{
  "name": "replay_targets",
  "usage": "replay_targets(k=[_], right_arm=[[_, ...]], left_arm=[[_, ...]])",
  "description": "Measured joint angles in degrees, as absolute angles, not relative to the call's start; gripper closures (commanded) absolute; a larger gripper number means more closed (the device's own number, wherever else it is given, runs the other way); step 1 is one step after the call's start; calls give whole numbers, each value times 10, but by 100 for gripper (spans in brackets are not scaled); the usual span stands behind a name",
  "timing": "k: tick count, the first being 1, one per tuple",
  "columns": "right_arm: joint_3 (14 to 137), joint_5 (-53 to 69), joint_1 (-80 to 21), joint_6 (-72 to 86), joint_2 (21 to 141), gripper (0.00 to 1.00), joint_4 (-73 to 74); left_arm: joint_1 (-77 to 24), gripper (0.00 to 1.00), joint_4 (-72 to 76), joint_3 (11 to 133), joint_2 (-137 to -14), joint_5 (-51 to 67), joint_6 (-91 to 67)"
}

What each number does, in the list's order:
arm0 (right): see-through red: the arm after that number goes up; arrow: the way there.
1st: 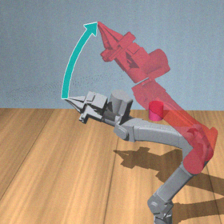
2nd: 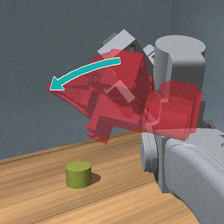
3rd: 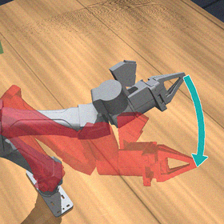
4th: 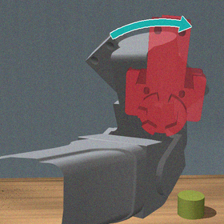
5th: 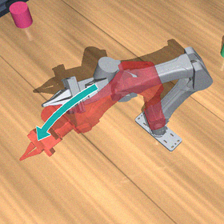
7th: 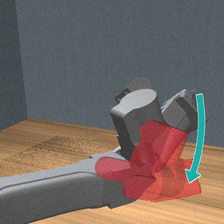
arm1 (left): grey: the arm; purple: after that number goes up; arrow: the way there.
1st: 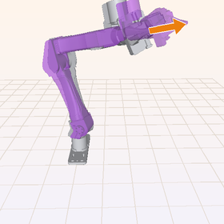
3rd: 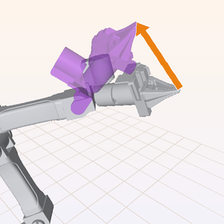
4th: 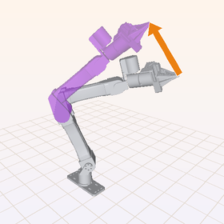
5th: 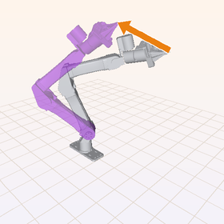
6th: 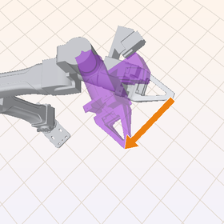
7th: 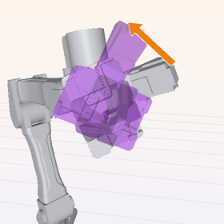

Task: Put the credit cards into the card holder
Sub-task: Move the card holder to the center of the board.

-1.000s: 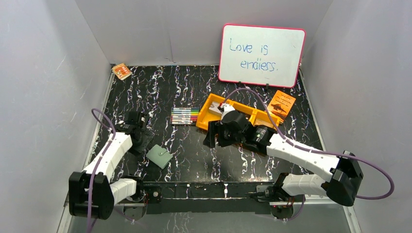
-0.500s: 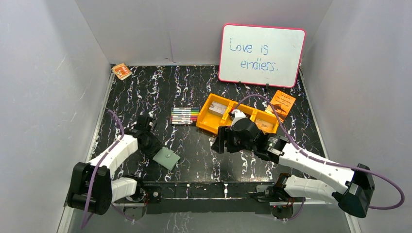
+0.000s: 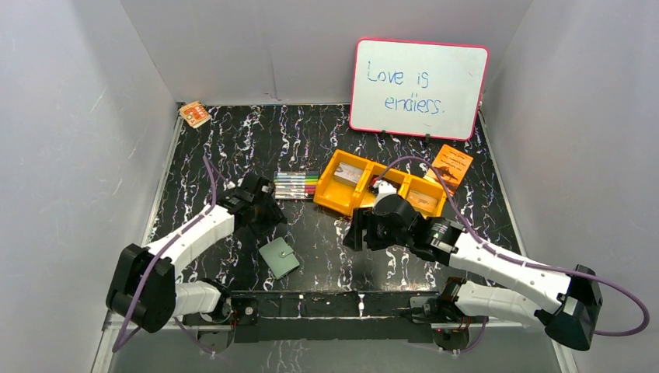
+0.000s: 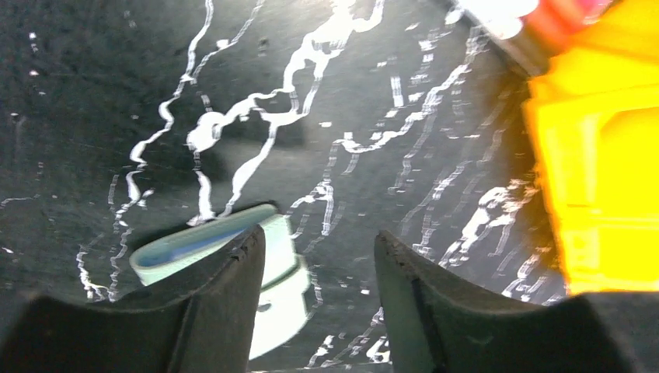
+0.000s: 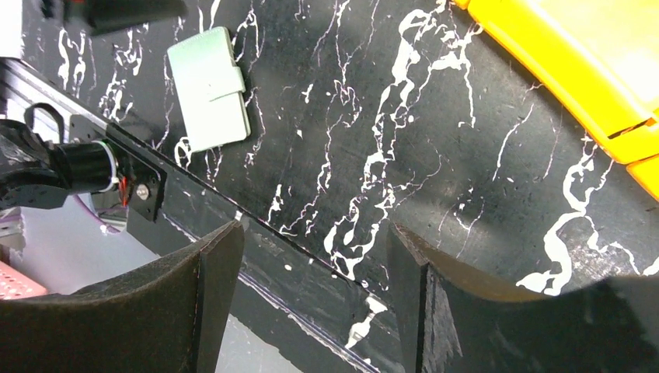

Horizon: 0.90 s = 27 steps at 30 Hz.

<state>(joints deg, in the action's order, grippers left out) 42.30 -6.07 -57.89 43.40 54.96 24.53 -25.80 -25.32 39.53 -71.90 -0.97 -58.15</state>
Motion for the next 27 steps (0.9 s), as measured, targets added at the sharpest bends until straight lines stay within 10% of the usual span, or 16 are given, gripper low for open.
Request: replay_targets(k=[4, 9, 27], right_arm=[[427, -80, -599, 434, 559, 24, 259], [460, -120, -645, 434, 618, 23, 268], [554, -96, -672, 438, 906, 37, 107]], left_arm=[[-261, 8, -280, 444, -695, -19, -562], [-261, 5, -340, 457, -569, -63, -550], [-261, 46, -384, 285, -400, 18, -632]])
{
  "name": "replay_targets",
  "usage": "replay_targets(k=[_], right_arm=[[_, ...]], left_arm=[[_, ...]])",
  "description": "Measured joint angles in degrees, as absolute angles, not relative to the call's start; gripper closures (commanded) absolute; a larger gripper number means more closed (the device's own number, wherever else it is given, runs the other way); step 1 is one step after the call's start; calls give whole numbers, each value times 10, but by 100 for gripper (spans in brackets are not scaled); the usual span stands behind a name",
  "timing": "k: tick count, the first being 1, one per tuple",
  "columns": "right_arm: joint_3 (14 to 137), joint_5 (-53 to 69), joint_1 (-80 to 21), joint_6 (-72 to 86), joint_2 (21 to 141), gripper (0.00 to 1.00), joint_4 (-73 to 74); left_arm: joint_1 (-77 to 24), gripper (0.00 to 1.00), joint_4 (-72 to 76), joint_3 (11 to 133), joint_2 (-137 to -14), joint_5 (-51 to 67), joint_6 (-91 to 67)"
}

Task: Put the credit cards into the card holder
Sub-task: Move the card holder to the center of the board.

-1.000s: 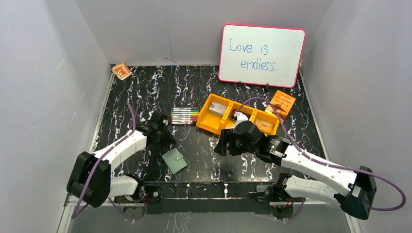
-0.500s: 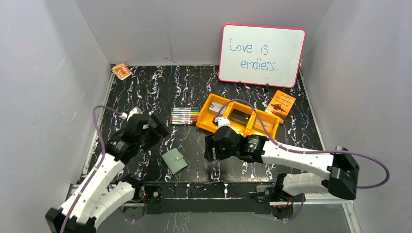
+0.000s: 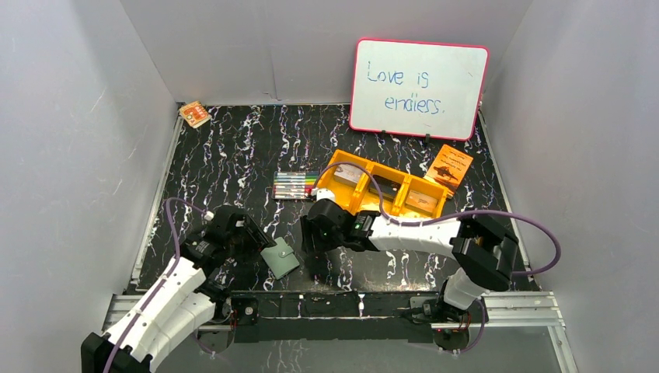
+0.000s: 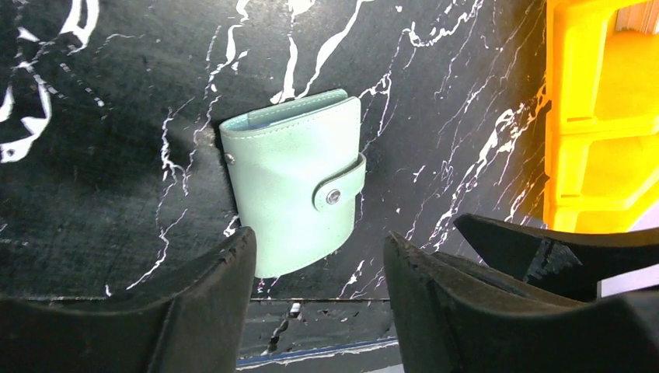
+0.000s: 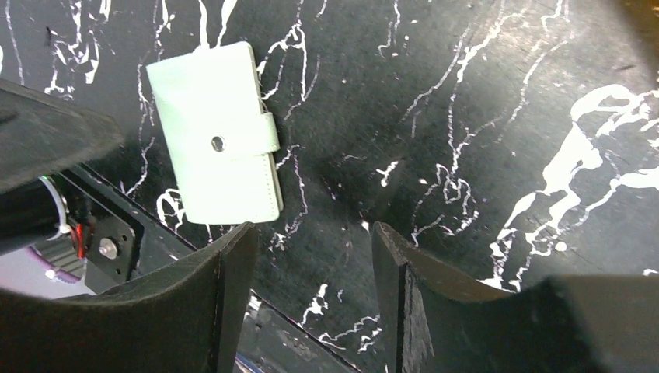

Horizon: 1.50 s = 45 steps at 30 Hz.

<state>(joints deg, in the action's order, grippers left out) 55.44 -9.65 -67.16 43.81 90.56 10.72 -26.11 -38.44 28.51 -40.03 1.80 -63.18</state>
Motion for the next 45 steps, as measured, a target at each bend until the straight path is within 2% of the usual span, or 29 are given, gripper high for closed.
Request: replay_targets(k=[5, 8, 11, 14, 17, 26, 37, 45], right_arm=[[562, -84, -672, 444, 927, 40, 86], [562, -80, -672, 449, 932, 40, 84], [559, -80, -672, 453, 930, 40, 78], [542, -83, -672, 460, 920, 38, 74], [525, -86, -672, 465, 904, 37, 74], [495, -86, -672, 477, 872, 37, 73], [432, -110, -672, 496, 775, 37, 94], [421, -138, -672, 508, 737, 37, 127]], left_arm=[[-261, 55, -355, 268, -425, 39, -635], [-261, 54, -347, 266, -455, 43, -635], [-261, 43, -346, 266, -475, 41, -637], [-264, 26, -357, 266, -478, 29, -648], [-268, 22, -374, 266, -467, 10, -666], [-270, 36, -352, 245, -493, 11, -677], [-277, 52, -256, 231, -537, 68, -645], [-317, 55, -173, 245, -615, 95, -643]])
